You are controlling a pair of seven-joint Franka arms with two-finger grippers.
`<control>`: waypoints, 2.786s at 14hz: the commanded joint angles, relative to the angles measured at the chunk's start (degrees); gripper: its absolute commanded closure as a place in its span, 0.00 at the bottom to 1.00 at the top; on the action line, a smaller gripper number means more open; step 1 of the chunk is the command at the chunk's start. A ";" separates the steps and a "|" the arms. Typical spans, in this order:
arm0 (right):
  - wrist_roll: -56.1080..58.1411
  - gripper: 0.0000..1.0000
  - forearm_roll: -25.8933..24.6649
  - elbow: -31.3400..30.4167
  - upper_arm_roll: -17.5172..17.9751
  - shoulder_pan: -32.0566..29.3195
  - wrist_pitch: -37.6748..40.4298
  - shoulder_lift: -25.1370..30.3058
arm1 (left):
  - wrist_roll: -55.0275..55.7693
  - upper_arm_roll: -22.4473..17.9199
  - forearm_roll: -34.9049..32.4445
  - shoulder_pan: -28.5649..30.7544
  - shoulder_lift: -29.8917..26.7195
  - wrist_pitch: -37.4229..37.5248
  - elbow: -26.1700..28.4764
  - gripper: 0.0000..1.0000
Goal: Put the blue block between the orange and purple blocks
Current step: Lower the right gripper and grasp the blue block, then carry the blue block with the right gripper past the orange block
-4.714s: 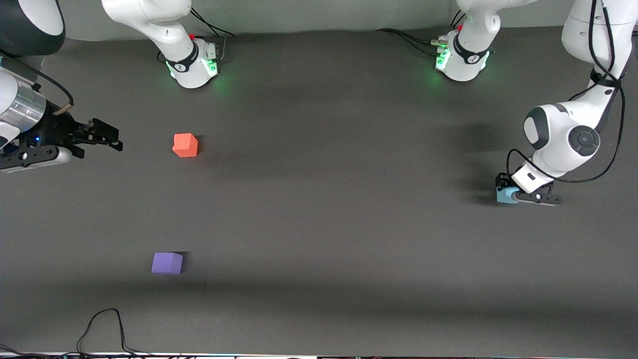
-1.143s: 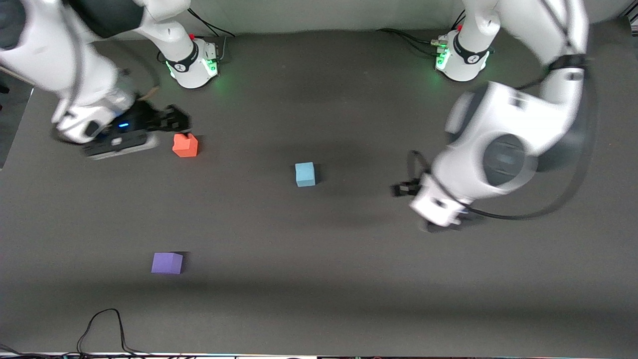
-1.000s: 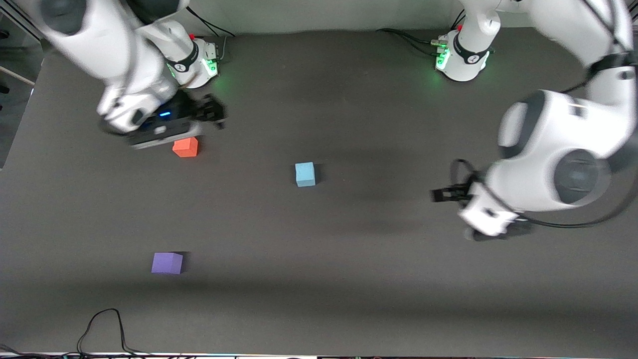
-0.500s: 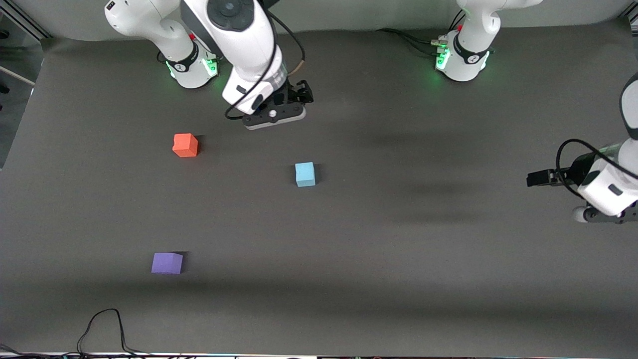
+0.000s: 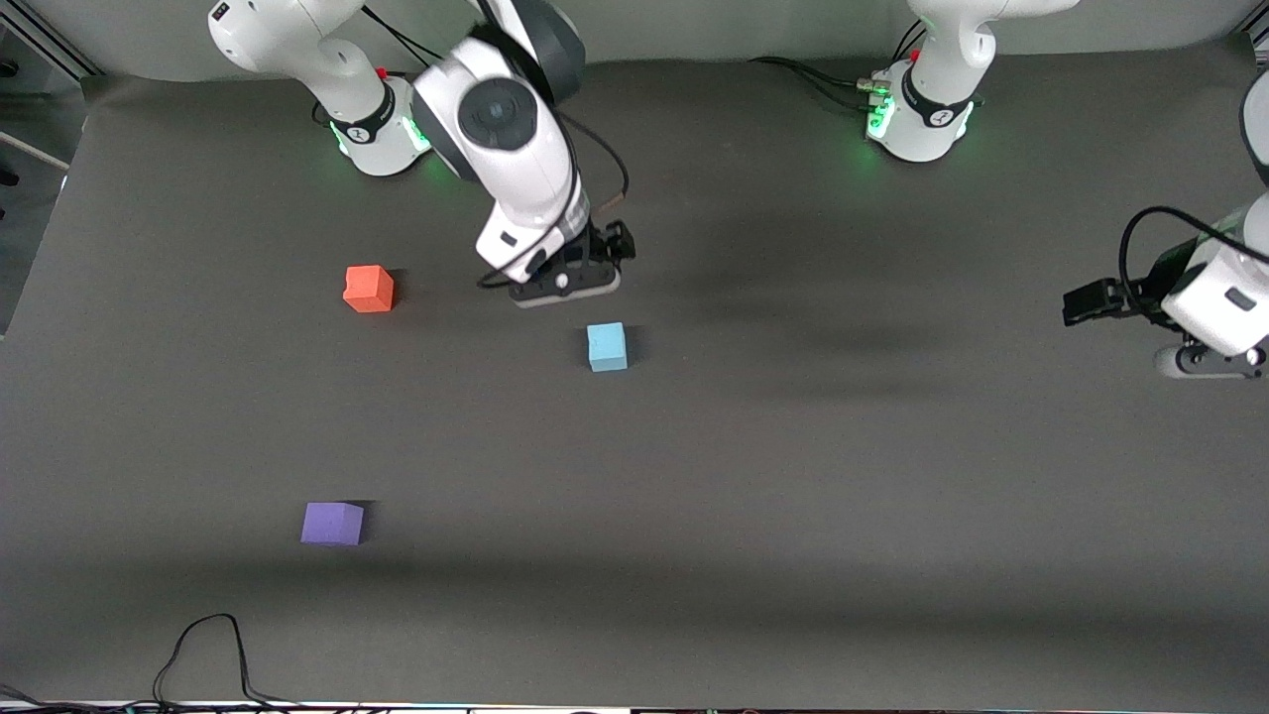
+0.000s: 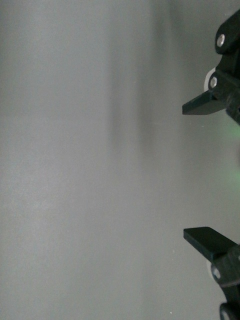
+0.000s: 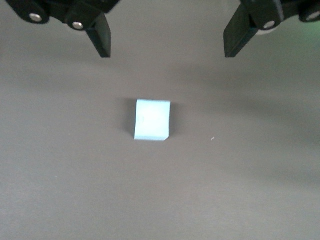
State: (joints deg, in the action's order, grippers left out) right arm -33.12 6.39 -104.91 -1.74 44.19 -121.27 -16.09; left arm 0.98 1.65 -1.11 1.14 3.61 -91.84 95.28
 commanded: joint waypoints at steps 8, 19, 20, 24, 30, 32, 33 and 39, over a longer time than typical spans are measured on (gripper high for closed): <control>-0.90 0.00 -1.74 -2.67 -0.98 0.98 -22.15 -16.77 | -0.89 0.28 -0.12 -0.35 -1.94 1.66 -0.89 0.00; -4.40 0.41 -0.86 -2.49 -0.90 0.81 -24.01 -18.90 | -1.77 0.28 -0.12 -1.22 -1.32 0.96 -0.63 0.00; -5.46 0.54 -1.03 -2.49 -0.98 0.89 -24.01 -18.72 | -1.77 -0.07 -0.38 -2.36 -1.24 0.96 -0.63 0.00; -5.47 0.67 -0.95 -1.88 -1.07 0.55 -19.47 -14.96 | -3.26 -4.20 -0.38 -4.57 -1.24 1.13 -0.63 0.00; -4.85 0.66 -0.77 15.83 -3.97 -0.42 9.16 -7.38 | -3.18 -1.39 -0.30 -2.28 -1.24 0.96 -0.45 0.00; -4.24 0.63 -0.77 25.68 -4.06 -1.56 18.84 -7.47 | -3.18 -1.39 -0.21 -2.20 -1.24 0.96 -0.45 0.00; -3.71 0.63 0.27 29.46 -4.06 -2.87 22.27 -7.47 | -3.27 -1.39 -0.03 -2.20 -1.24 0.96 -0.45 0.00; 7.53 0.63 2.57 32.93 -7.65 -7.37 33.02 -2.29 | -3.27 -1.39 0.06 -2.28 -1.24 0.96 -0.54 0.00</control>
State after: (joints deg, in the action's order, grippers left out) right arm -29.12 8.21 -72.07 -7.29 36.80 -90.82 -20.07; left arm -1.33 -0.36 -1.10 -1.84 2.35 -91.67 95.43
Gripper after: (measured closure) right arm 0.449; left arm 0.000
